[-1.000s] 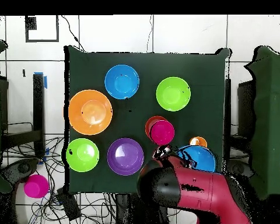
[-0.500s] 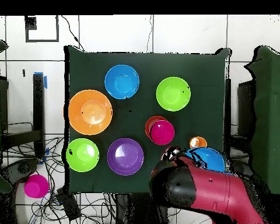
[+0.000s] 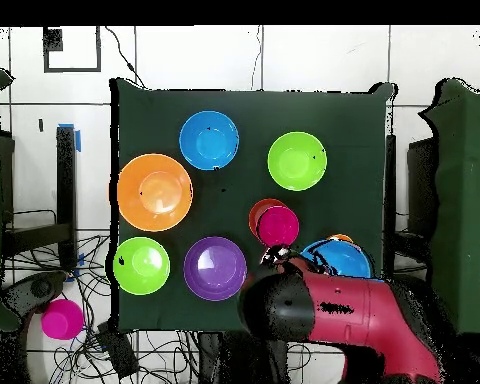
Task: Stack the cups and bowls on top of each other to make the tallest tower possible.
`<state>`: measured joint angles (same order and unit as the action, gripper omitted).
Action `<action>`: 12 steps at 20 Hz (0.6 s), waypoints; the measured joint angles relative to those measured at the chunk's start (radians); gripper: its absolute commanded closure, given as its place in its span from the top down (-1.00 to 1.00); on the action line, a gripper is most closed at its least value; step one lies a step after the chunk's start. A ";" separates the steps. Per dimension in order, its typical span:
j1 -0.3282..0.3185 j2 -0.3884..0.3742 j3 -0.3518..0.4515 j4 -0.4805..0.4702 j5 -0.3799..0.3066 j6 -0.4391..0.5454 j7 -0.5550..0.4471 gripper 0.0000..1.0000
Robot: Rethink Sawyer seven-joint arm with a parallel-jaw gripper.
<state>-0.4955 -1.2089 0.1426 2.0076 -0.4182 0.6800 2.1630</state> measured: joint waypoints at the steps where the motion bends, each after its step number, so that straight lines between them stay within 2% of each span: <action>1: 0.005 0.007 0.004 -0.002 0.000 0.000 0.000 -1.00; 4: 0.016 0.026 0.011 -0.008 0.000 0.000 0.000 -1.00; 12: 0.050 0.145 0.031 -0.065 0.000 0.000 0.000 -1.00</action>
<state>-0.4456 -1.0642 0.1733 1.9423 -0.4184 0.6798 2.1630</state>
